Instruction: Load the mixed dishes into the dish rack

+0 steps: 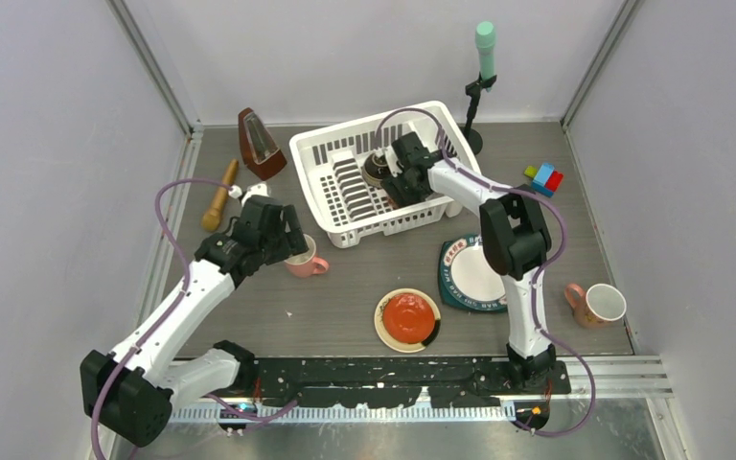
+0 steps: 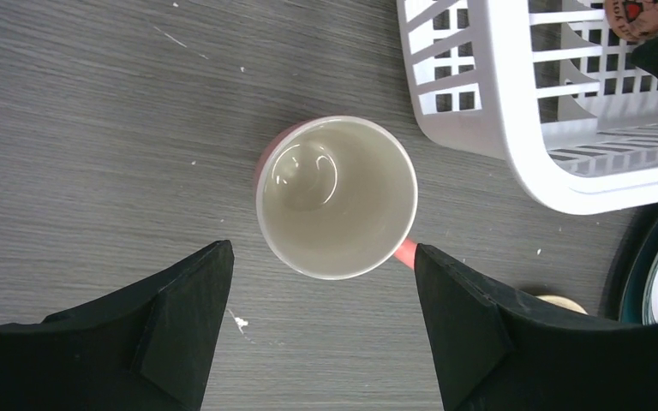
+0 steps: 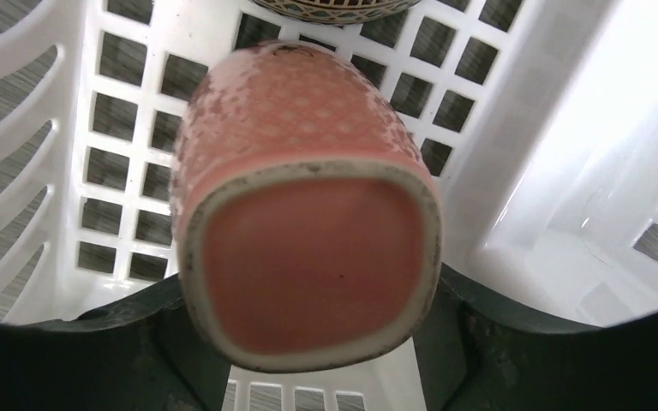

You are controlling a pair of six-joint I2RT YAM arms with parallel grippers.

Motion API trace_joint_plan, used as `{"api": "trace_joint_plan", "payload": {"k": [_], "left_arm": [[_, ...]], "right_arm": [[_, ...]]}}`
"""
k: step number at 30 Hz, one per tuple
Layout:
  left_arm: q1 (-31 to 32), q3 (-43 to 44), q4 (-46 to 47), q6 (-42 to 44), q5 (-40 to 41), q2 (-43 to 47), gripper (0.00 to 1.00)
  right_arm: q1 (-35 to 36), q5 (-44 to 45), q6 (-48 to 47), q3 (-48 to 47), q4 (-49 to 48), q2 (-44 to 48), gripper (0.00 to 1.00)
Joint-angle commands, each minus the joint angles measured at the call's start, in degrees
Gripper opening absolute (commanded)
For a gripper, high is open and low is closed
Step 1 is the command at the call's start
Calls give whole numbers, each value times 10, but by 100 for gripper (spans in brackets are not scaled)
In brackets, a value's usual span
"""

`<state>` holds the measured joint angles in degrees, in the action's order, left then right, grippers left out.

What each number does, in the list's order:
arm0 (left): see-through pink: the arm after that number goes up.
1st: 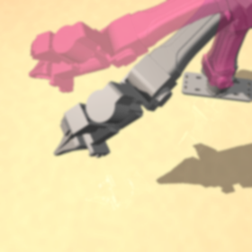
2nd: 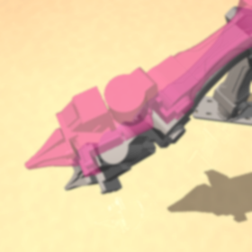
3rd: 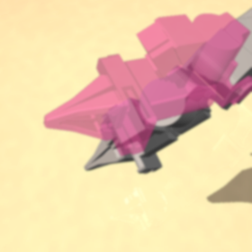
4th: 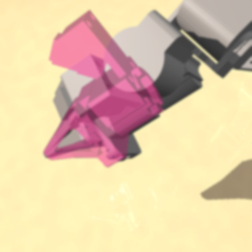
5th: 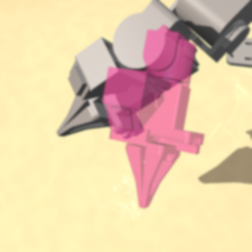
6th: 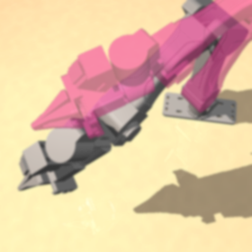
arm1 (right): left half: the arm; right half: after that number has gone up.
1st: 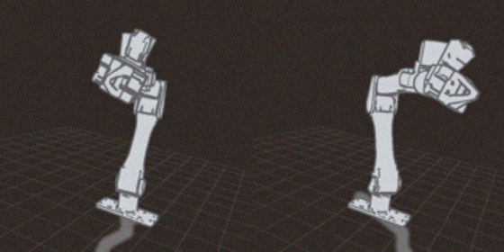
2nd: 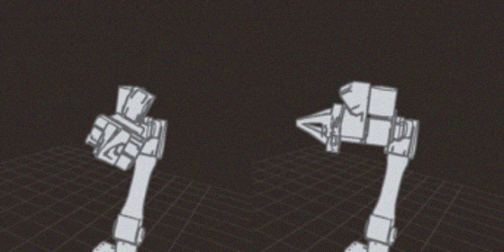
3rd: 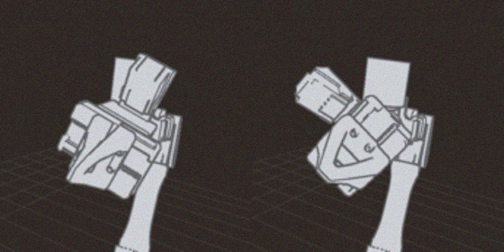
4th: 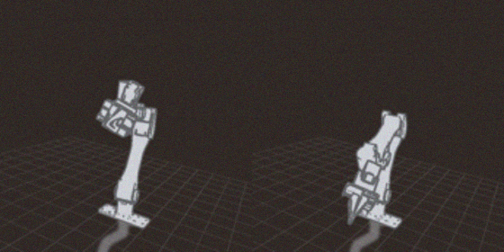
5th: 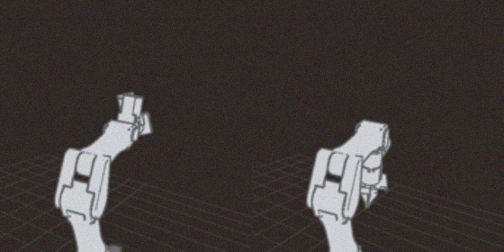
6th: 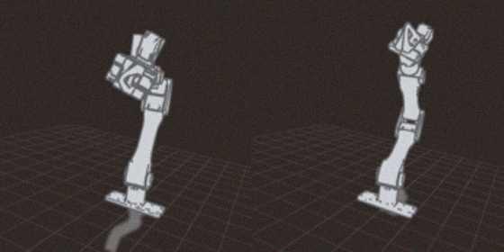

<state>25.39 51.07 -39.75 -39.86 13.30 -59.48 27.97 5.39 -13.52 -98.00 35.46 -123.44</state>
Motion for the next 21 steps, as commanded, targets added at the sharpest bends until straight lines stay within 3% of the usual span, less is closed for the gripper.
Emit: {"api": "trace_joint_plan", "payload": {"k": [1,11,21], "left_arm": [[-1,-5,5,-18,34,-2,80],[-1,-4,17,-24,35,-15,78],[-14,-11,3,-57,54,-41,74]], "right_arm": [[-6,21,-13,-6,19,59,73],[-6,-21,27,-32,28,100,80],[28,14,40,-142,50,20,80]]}}
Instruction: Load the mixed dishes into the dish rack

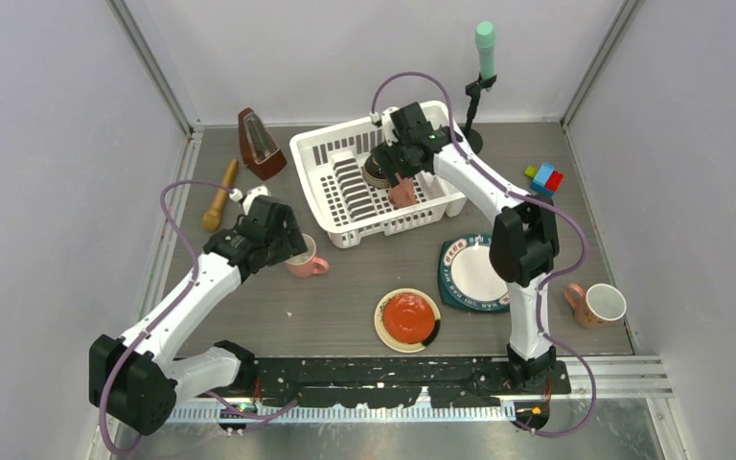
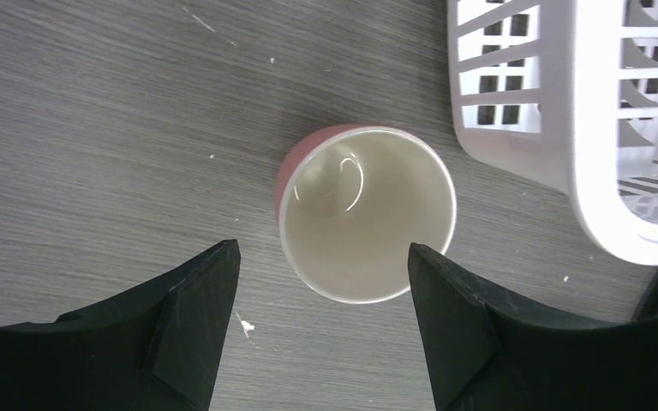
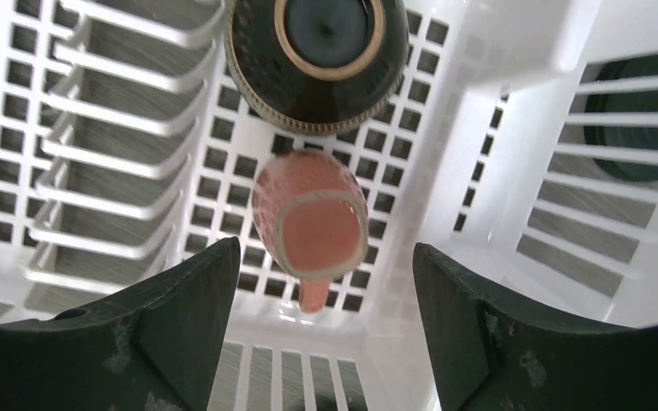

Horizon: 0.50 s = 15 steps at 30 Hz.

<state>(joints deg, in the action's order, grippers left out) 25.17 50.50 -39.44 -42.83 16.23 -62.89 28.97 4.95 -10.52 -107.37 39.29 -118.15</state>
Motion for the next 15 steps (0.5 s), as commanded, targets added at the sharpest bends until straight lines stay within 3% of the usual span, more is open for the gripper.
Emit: {"api": "trace_joint_plan", "payload": {"k": [1,9,15], "left_arm": [[-18,-5,-6,-30,25,-11,74],[-42,-14,0,-22,6,-16,72],[-43,-14,10,-24,-3,-31,70]], "right_arm": [[18,20,13,-57,17,-45,80],[18,128,30,-62,23,-68,80],[14,151,16,-15,37,-38,76]]}}
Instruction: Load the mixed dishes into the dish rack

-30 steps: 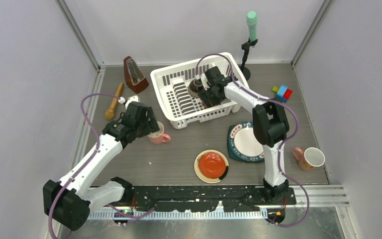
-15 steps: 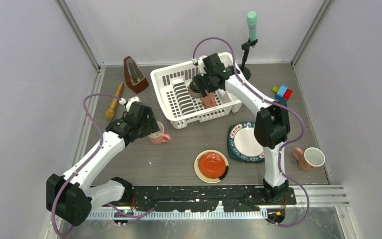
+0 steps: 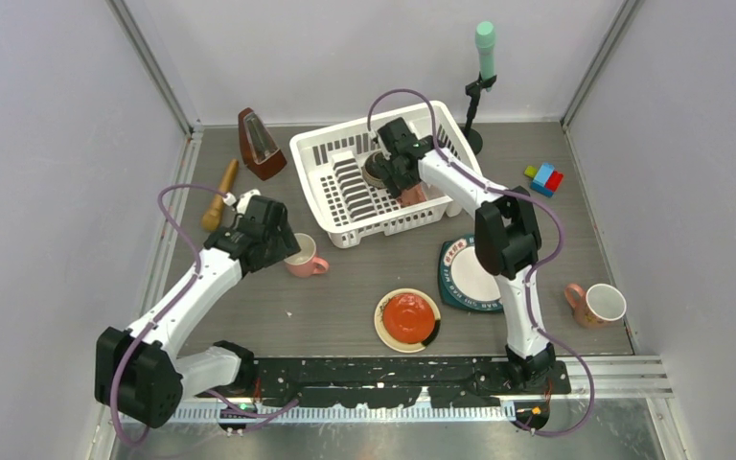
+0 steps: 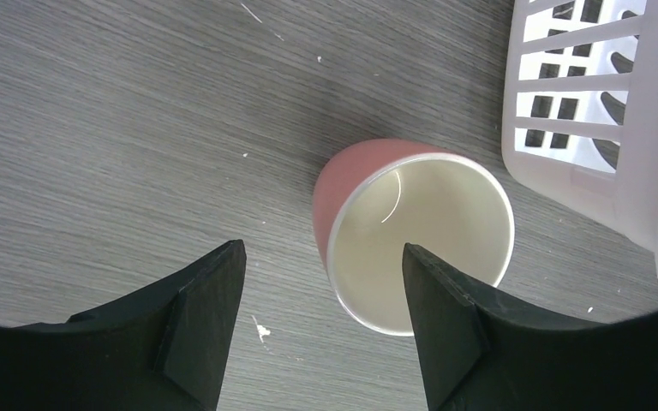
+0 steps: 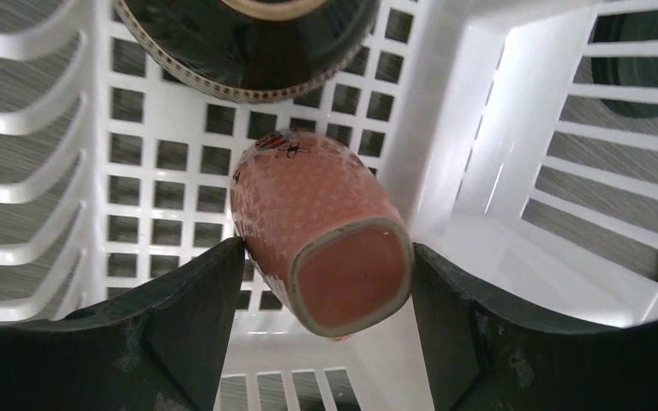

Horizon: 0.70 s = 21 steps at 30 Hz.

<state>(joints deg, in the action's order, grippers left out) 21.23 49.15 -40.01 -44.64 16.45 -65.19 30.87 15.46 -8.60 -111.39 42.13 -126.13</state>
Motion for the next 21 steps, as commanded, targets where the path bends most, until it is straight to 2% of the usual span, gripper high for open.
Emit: {"api": "trace_joint_plan", "payload": {"k": [1,6,11,15,17,20,21], "left_arm": [[-3,-2,17,-9,-7,-12,69],[-3,-3,28,-12,-18,-24,66],[-3,-3,31,-12,-16,-35,62],[-3,-7,37,-17,-13,-42,62],[-3,-10,43,-18,-13,-45,61],[-3,-13,50,-19,-11,-50,54],[-3,-14,54,-19,-11,-52,45]], "right_arm": [[-6,48,-4,36,11,48,75],[-13,37,-12,55,39,75,72],[-14,18,-19,48,87,89,75],[-14,6,-10,20,116,93,82],[-14,0,-6,5,125,96,94],[-14,-9,2,-9,125,112,96],[-14,-16,4,-12,125,122,96]]}}
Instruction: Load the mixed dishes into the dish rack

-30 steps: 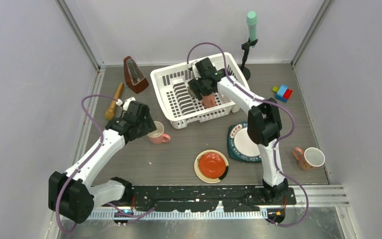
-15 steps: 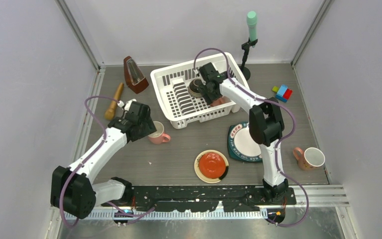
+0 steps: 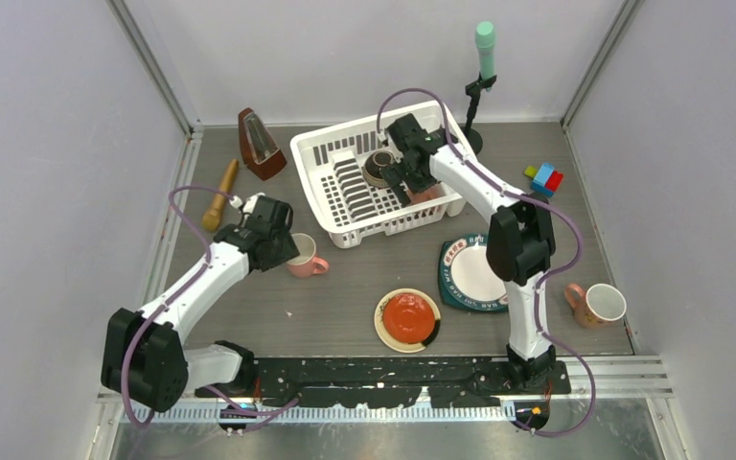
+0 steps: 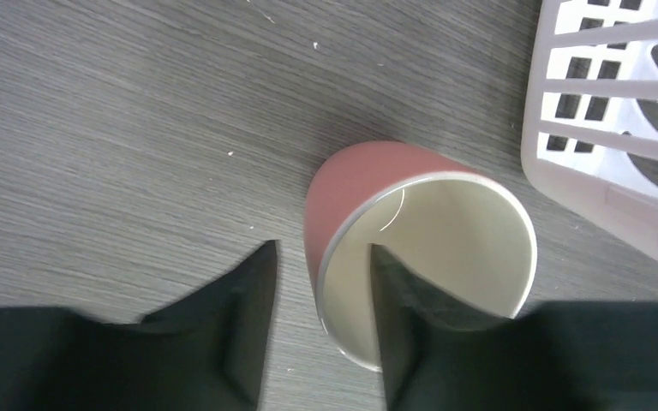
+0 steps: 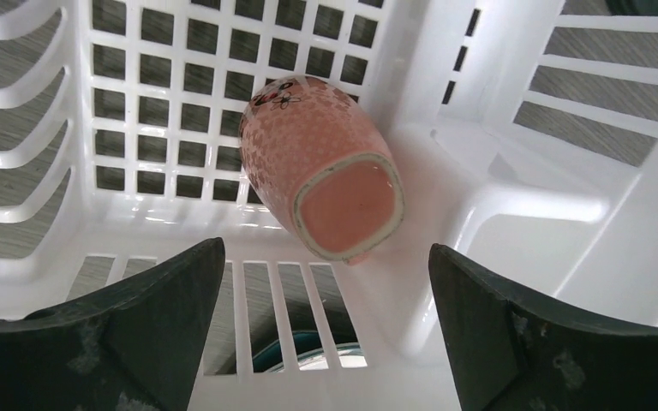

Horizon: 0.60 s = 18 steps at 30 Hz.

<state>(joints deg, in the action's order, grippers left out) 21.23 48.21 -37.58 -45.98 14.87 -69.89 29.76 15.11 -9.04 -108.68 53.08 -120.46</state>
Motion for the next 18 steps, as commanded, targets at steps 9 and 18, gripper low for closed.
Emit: {"api": "trace_joint_plan", "payload": {"k": [9,18], "left_arm": [[-3,9,3,-6,13,32,0],[-3,69,-96,24,96,164,0]], "right_arm": [[-1,-68,60,-41,-16,150,96],[0,-142,148,14,-68,233,96]]}}
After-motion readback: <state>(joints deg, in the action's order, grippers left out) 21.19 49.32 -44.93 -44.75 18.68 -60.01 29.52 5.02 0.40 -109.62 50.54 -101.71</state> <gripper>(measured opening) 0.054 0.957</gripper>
